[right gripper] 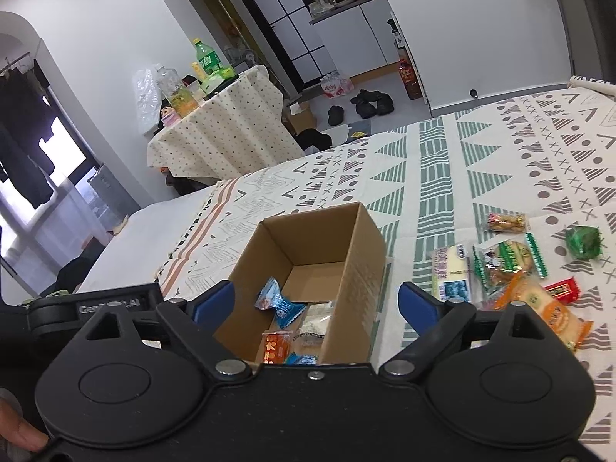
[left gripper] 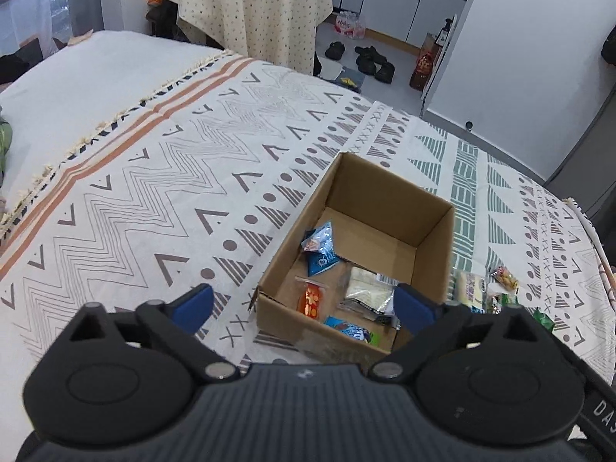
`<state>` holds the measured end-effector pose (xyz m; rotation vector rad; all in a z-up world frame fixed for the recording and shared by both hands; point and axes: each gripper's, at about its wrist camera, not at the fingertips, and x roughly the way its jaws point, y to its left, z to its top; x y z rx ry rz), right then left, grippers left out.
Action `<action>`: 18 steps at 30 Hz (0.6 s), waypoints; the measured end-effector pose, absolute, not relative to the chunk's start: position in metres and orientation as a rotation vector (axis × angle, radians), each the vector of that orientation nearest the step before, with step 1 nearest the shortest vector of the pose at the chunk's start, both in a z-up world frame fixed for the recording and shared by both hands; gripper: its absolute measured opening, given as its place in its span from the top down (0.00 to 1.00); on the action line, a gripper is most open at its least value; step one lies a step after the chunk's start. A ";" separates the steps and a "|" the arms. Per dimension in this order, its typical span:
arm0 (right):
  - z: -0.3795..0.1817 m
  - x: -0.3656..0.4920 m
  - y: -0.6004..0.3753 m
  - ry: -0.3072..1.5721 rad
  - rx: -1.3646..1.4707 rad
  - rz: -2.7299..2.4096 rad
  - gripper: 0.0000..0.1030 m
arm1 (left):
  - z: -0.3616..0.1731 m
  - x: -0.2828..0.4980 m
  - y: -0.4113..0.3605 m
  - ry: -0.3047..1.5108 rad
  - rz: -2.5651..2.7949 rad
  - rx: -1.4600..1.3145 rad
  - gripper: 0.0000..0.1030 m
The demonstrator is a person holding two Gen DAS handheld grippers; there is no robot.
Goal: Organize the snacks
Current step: 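Lift both grippers away from the box toward the snack pile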
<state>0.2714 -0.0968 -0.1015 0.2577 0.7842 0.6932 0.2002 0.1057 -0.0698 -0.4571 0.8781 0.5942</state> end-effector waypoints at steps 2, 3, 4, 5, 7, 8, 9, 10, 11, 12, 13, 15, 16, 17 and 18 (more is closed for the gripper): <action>-0.100 0.272 -0.103 0.790 0.251 0.680 0.08 | -0.067 0.199 0.100 0.877 0.570 -0.454 0.00; -0.099 0.272 -0.106 0.792 0.250 0.676 0.07 | -0.066 0.198 0.096 0.878 0.560 -0.451 0.00; -0.098 0.272 -0.109 0.793 0.249 0.672 0.07 | -0.065 0.198 0.093 0.881 0.554 -0.449 0.00; -0.096 0.272 -0.112 0.793 0.248 0.664 0.06 | -0.064 0.197 0.089 0.884 0.547 -0.450 0.00; -0.093 0.272 -0.117 0.790 0.238 0.649 0.01 | -0.061 0.196 0.083 0.881 0.531 -0.456 0.00; -0.091 0.272 -0.118 0.788 0.229 0.647 0.00 | -0.059 0.195 0.080 0.876 0.521 -0.455 0.00; -0.089 0.273 -0.120 0.787 0.221 0.648 0.00 | -0.056 0.195 0.077 0.872 0.516 -0.450 0.00; -0.087 0.273 -0.122 0.785 0.218 0.651 0.00 | -0.053 0.194 0.073 0.866 0.511 -0.443 0.00; -0.085 0.272 -0.124 0.781 0.220 0.654 0.00 | -0.050 0.194 0.070 0.862 0.503 -0.440 0.00; -0.082 0.271 -0.126 0.774 0.222 0.657 0.00 | -0.048 0.194 0.068 0.857 0.497 -0.439 0.00; -0.080 0.271 -0.129 0.770 0.221 0.658 0.00 | -0.045 0.194 0.065 0.850 0.490 -0.438 0.00; -0.077 0.270 -0.133 0.768 0.206 0.669 0.00 | -0.041 0.193 0.060 0.836 0.475 -0.440 0.00; -0.075 0.270 -0.135 0.766 0.196 0.670 0.00 | -0.039 0.193 0.058 0.833 0.466 -0.444 0.00; -0.074 0.269 -0.139 0.759 0.194 0.662 0.00 | -0.038 0.193 0.055 0.829 0.457 -0.450 0.00; -0.073 0.270 -0.142 0.754 0.200 0.653 0.00 | -0.037 0.193 0.052 0.827 0.449 -0.450 0.00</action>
